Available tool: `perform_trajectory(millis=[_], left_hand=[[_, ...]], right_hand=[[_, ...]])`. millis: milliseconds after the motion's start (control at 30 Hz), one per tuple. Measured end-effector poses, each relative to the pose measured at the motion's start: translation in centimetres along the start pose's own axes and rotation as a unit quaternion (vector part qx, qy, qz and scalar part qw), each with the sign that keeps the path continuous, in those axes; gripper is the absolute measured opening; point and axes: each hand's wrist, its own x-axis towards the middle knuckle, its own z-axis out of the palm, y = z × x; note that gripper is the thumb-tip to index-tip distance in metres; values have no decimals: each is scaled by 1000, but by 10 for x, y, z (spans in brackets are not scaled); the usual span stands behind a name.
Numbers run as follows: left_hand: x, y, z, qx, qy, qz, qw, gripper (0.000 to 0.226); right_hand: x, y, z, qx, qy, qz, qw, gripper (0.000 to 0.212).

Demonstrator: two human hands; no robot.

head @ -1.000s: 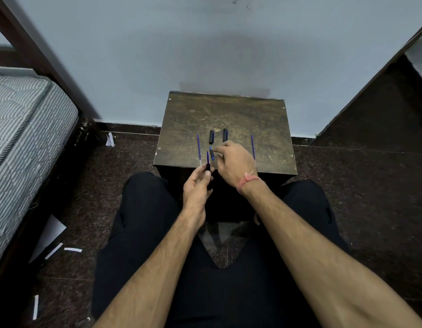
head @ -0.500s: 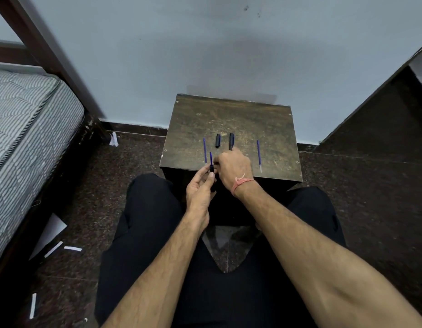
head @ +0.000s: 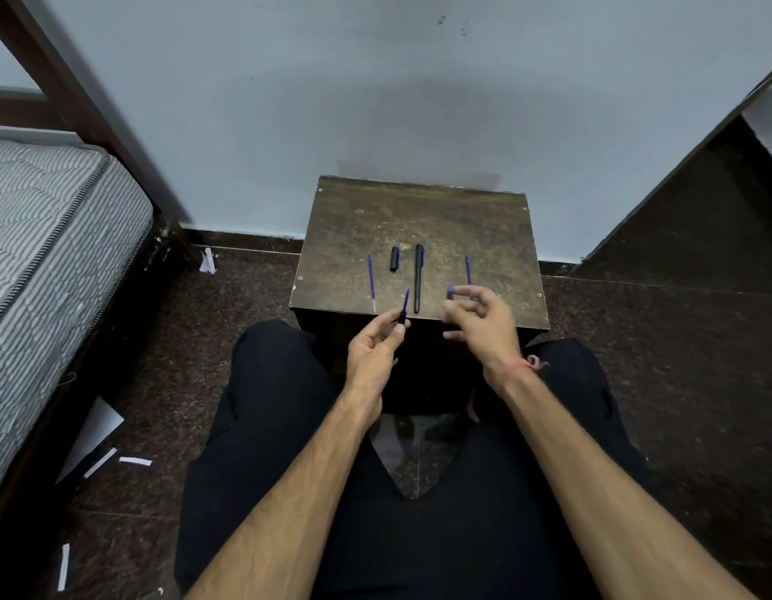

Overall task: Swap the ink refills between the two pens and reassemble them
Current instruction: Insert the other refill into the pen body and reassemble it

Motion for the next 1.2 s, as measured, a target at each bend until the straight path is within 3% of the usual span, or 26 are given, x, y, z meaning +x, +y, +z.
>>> perform_trajectory(millis=[100,200,367,833,1200], left_hand=[[-5,-6,8,76,-66,13,995,29],[-10,-12,18,130,-112,19,985,31],[-16,-14,20,169,-141,30,975,31],[-9,-17,14,176,-111,16,978,27],[-9,-16,12,167,-106,7,980,27]], right_hand=[[-10,5,-33,214,-15,109,971,18],[-12,2,-41,278,-42,118,952,13],[-16,5,-35,266,-63,124,954,14],[-8,12,-33,230,-79,124,962,25],[-7,15,-33,127,-101,98,982,26]])
